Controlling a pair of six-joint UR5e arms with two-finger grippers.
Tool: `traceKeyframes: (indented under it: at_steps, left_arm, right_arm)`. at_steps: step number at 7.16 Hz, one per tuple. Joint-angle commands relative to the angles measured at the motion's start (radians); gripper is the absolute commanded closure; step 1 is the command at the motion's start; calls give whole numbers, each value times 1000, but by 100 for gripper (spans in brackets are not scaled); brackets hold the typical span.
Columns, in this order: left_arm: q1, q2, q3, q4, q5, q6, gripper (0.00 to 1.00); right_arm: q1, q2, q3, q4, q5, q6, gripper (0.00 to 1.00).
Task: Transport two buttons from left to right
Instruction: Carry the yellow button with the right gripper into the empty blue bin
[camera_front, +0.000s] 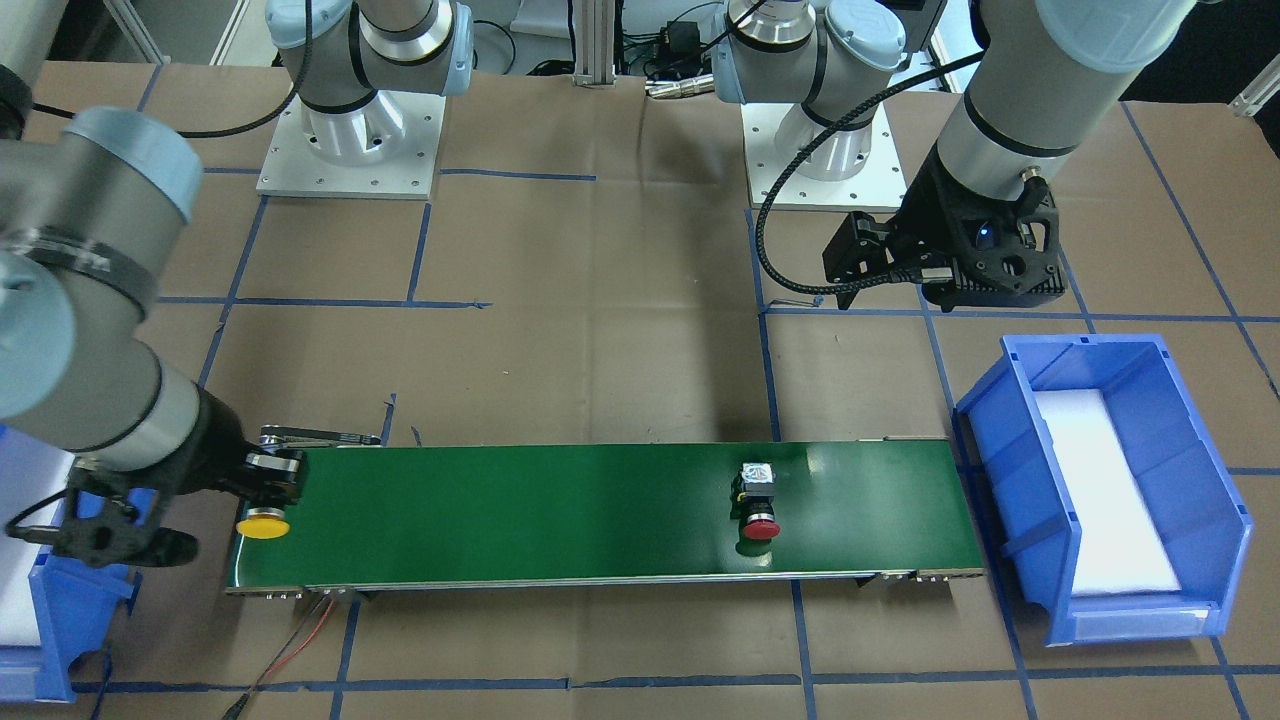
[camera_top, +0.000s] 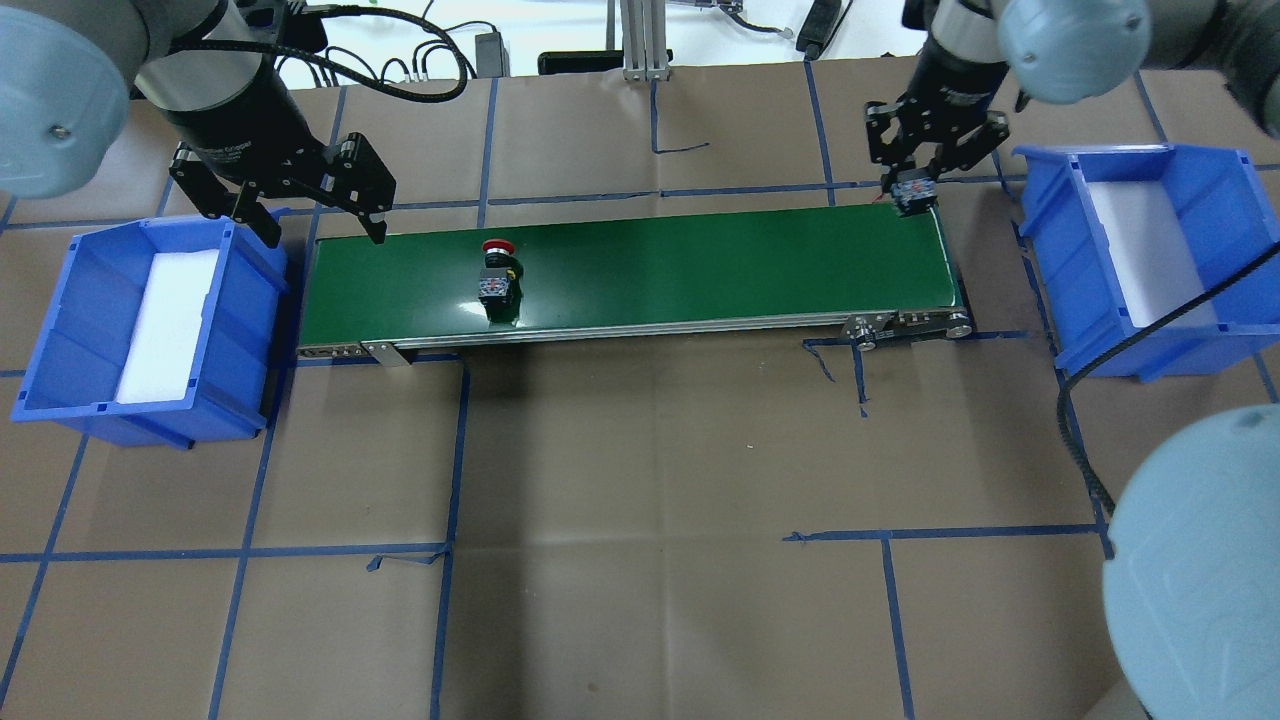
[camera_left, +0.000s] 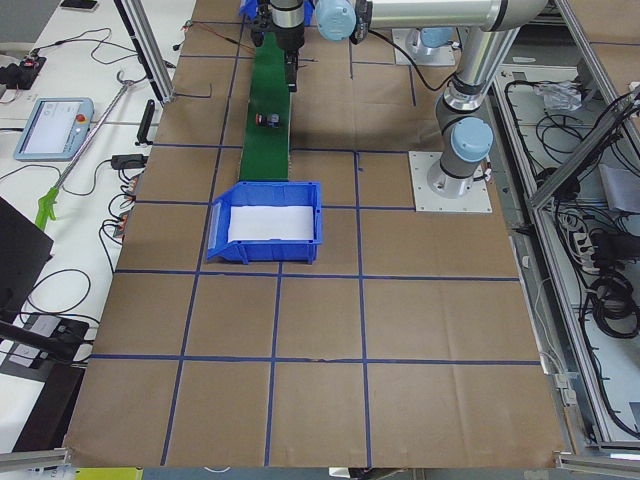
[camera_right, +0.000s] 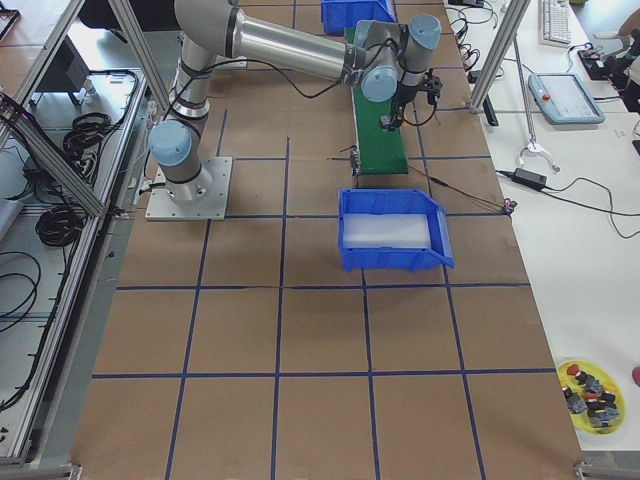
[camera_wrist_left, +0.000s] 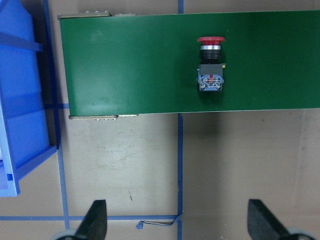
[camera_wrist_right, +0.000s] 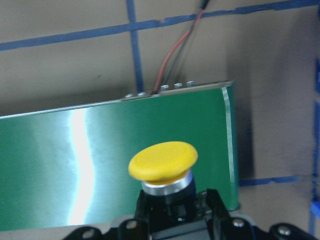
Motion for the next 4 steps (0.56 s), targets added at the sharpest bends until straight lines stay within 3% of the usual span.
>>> traceKeyframes:
  at_steps: [1,2,4]
  left_arm:
    - [0,3,0,0,2,1,0]
    - [0,5,-2,0,0,3,0]
    - [0,5,0,0,2,3,0]
  right_arm:
    - [-190,-48,-8,24,-12,-258,94]
    - [-247,-50,-8,13,-35,-360,94]
    - [-329,-41,15,-7,-135,-387,94]
